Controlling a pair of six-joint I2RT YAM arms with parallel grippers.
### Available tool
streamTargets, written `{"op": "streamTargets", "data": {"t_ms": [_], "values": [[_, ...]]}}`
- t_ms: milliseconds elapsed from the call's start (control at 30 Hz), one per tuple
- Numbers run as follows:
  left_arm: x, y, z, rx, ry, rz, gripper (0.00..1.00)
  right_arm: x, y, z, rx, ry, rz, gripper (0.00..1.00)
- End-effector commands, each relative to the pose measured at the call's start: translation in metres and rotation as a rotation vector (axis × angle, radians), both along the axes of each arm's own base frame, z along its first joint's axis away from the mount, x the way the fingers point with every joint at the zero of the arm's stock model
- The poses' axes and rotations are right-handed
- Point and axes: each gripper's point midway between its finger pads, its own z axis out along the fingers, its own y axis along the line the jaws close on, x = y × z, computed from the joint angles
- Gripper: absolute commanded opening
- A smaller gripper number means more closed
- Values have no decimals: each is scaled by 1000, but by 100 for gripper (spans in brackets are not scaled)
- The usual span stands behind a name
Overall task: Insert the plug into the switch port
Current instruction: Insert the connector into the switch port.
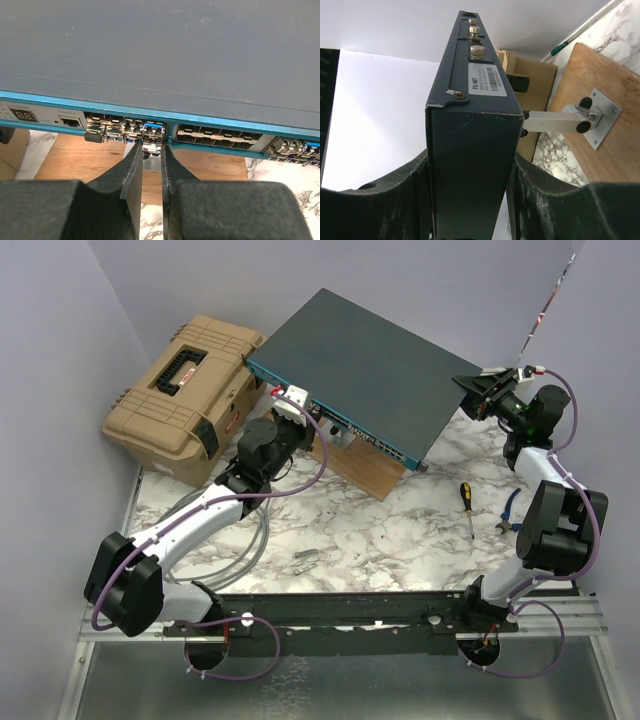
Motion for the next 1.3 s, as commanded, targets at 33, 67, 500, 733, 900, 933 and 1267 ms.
{"op": "streamTargets", "data": {"t_ms": [33, 67, 500, 733, 900, 933, 1267], "values": [[0, 3, 37, -85, -87, 15, 17, 4, 1, -3, -30, -35, -3, 31], [-2, 5, 35, -82, -81, 18, 20, 4, 1, -3, -31, -36, -4, 31], [-32, 40, 2, 13, 22, 78, 41, 6, 0, -4, -34, -32, -11, 31], [-37, 38, -6, 10, 57, 59, 26, 8, -1, -5, -33, -29, -13, 31], [-30, 26, -2, -19, 55, 33, 12, 9, 0, -5, -35, -29, -10, 31], [-28, 24, 0, -30, 48, 29, 10, 9, -1, -4, -35, -29, -11, 31], [-19, 5, 9, -98, 12, -26, 0, 10, -1, -4, -35, -29, -10, 31]]}}
